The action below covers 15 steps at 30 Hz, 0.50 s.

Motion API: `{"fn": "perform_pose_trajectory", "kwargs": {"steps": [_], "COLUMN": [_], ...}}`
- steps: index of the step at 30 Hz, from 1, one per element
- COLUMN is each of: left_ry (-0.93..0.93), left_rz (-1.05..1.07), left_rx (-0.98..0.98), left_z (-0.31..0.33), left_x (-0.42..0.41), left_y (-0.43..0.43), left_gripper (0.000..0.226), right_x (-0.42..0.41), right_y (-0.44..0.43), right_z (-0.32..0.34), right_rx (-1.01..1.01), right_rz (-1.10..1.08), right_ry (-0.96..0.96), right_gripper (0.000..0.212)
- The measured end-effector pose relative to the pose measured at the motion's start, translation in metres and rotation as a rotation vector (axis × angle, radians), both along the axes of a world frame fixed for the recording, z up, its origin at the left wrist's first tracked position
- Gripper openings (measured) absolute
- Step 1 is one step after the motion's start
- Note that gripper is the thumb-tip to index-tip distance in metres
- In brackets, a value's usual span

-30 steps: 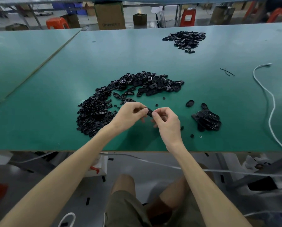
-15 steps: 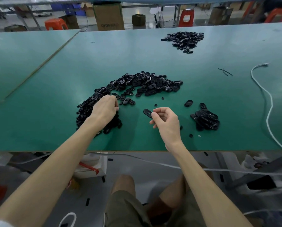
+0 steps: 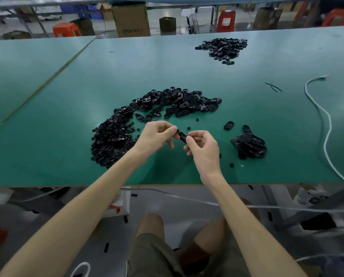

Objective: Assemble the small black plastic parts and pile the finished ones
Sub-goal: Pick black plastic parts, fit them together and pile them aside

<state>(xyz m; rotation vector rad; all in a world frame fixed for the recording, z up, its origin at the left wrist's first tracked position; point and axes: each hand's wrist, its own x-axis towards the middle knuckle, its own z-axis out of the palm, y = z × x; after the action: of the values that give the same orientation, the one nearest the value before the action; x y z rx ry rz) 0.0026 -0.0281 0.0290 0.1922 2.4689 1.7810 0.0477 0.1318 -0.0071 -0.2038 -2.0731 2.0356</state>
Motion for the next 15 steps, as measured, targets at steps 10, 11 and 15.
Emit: {"fn": "perform_pose_trajectory", "kwargs": {"steps": [10, 11, 15], "left_ry": [-0.007, -0.002, 0.031], "left_rz": [0.097, 0.100, 0.096], "left_rx": [0.101, 0.104, 0.091], "left_z": [-0.028, -0.028, -0.032], "left_x": [0.006, 0.006, 0.009], "left_y": [0.015, 0.014, 0.015], "left_gripper": [0.016, 0.016, 0.009], "right_x": [-0.002, -0.002, -0.002], "right_y": [0.000, 0.000, -0.001], "right_z": [-0.002, -0.002, -0.003], "right_rx": [-0.016, -0.018, -0.019], "right_rz": [-0.027, -0.027, -0.029], "right_ry": [-0.005, -0.004, -0.001], "right_gripper": [0.008, 0.008, 0.009]}}
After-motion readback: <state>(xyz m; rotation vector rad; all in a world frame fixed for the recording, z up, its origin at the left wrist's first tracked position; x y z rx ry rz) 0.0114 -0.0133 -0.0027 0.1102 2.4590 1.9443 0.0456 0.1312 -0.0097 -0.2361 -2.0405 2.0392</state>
